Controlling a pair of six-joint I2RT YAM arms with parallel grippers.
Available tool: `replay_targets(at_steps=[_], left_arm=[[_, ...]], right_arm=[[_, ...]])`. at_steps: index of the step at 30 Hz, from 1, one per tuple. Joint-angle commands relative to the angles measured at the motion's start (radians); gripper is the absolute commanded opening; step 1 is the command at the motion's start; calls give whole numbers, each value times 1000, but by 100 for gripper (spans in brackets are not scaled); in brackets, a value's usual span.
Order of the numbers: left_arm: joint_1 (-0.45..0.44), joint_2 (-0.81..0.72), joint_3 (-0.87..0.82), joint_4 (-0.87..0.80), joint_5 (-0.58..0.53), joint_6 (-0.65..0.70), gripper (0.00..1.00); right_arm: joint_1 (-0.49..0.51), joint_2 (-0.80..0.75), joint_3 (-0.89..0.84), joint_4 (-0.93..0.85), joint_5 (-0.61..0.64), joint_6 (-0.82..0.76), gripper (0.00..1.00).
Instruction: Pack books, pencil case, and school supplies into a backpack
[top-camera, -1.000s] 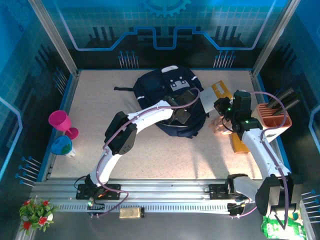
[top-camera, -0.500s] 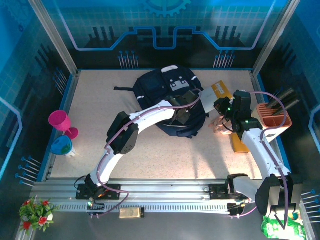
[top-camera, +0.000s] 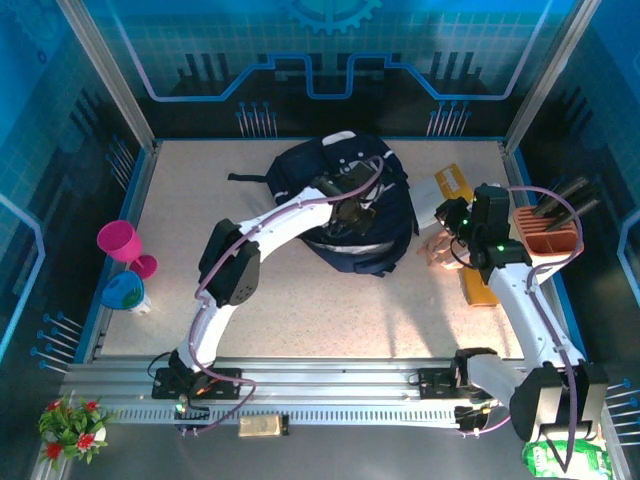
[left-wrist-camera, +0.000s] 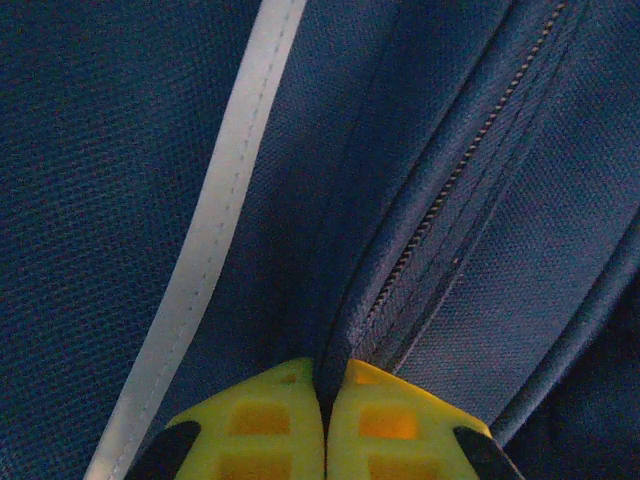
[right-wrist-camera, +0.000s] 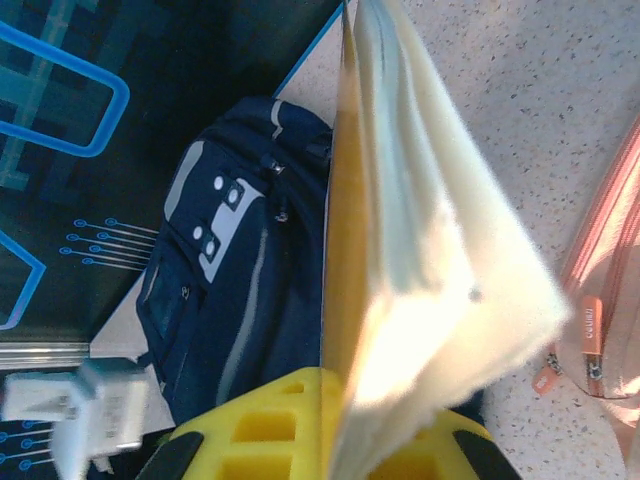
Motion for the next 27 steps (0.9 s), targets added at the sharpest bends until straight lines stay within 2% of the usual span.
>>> replay_targets(at_steps=[1,8,13,20,27], left_arm=[[56,-122,-47,71,47,-84,0],[141,-240,-185,288,119,-236,0],[162,-270,-200,382,171,-266,0],[165,-276,-164,397,214,-262,0],[167,-302,-161,397,249,-259,0]], right_arm=[[-21,-29,23,-48,35,-40,0],[-25,-72,23,-107,101,-88,0],[-25,-79,-4,-70,10,-80,0],[23,-49,-98,199,-207,45,0],[113,64,-118,403,-260,105,0]])
